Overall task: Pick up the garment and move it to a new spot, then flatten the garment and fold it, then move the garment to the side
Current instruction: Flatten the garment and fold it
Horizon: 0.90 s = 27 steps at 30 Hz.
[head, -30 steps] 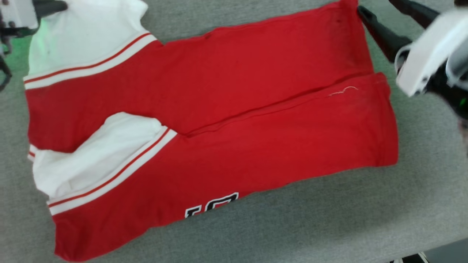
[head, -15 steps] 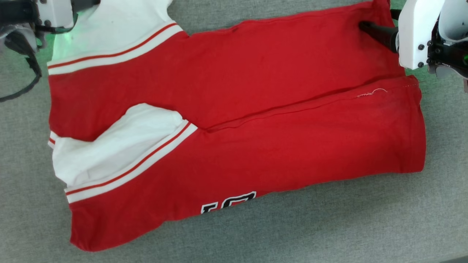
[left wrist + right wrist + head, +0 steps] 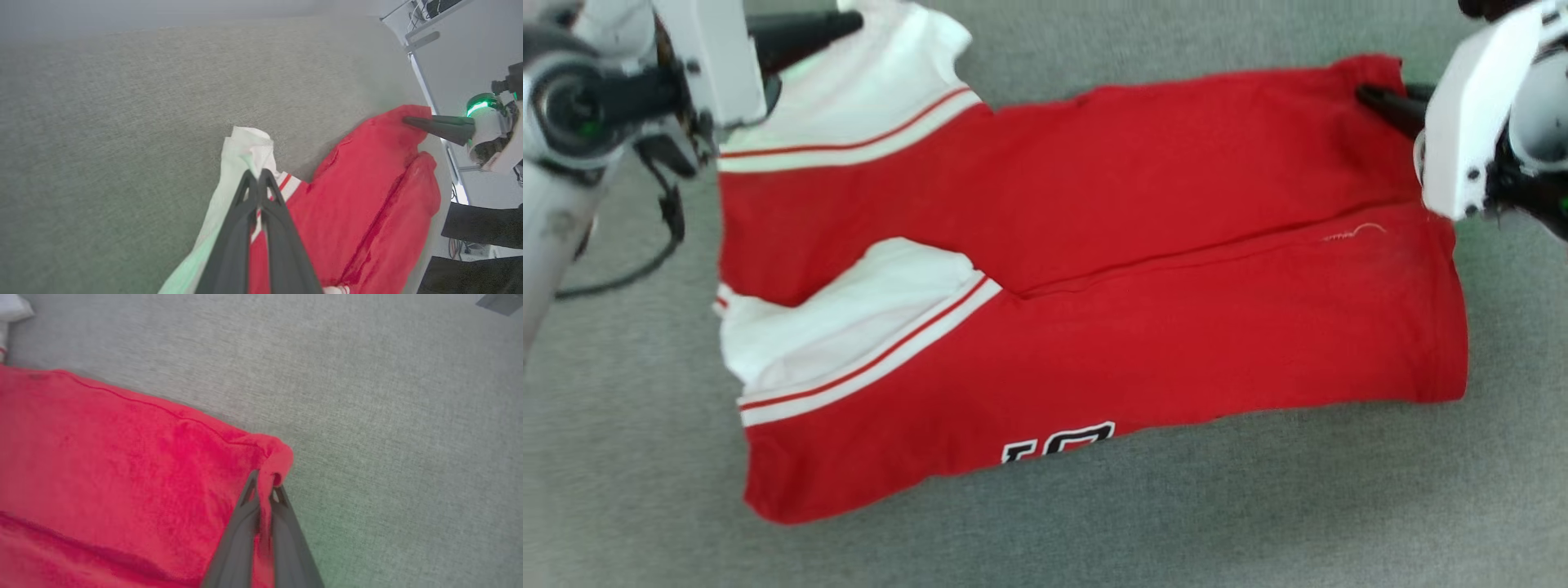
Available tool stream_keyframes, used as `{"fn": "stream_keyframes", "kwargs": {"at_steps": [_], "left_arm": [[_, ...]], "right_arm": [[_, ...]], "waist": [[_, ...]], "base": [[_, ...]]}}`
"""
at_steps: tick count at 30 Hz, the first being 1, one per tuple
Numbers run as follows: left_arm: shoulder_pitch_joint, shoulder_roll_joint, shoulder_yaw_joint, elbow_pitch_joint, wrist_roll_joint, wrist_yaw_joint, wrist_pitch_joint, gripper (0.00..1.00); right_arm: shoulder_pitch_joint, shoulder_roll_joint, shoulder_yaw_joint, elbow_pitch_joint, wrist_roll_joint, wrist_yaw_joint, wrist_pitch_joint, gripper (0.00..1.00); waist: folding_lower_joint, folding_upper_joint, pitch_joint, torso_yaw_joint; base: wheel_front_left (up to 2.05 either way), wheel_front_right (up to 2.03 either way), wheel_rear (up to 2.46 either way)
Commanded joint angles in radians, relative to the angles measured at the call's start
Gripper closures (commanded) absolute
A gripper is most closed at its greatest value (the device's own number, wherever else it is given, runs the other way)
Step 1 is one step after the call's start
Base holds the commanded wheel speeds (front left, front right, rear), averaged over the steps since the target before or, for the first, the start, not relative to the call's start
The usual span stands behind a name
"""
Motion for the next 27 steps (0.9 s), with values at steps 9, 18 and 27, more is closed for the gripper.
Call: {"fn": "stream_keyframes", "kwargs": {"at_steps": [9, 18, 27], "left_arm": [[0.223, 0.157, 0.022, -0.352, -0.084, -0.004, -0.101, 1.0], [0.524, 0.306, 0.009, -0.657, -0.081, -0.004, -0.302, 1.0], [0.749, 0.376, -0.03, -0.776, -0.085, -0.004, -0.471, 1.0]], "right_arm": [[0.156, -0.163, 0.053, -0.151, 0.109, -0.002, -0.09, 1.0], [0.368, -0.332, 0.039, -0.283, 0.187, -0.002, -0.191, 1.0], [0.566, -0.42, -0.034, -0.358, 0.207, -0.002, -0.274, 1.0]], "waist": [[0.0, 0.0, -0.178, 0.119], [0.0, 0.0, -0.211, 0.183], [0.0, 0.0, -0.202, 0.193]], "base": [[0.0, 0.0, 0.0], [0.0, 0.0, 0.0], [0.0, 0.0, 0.0]]}}
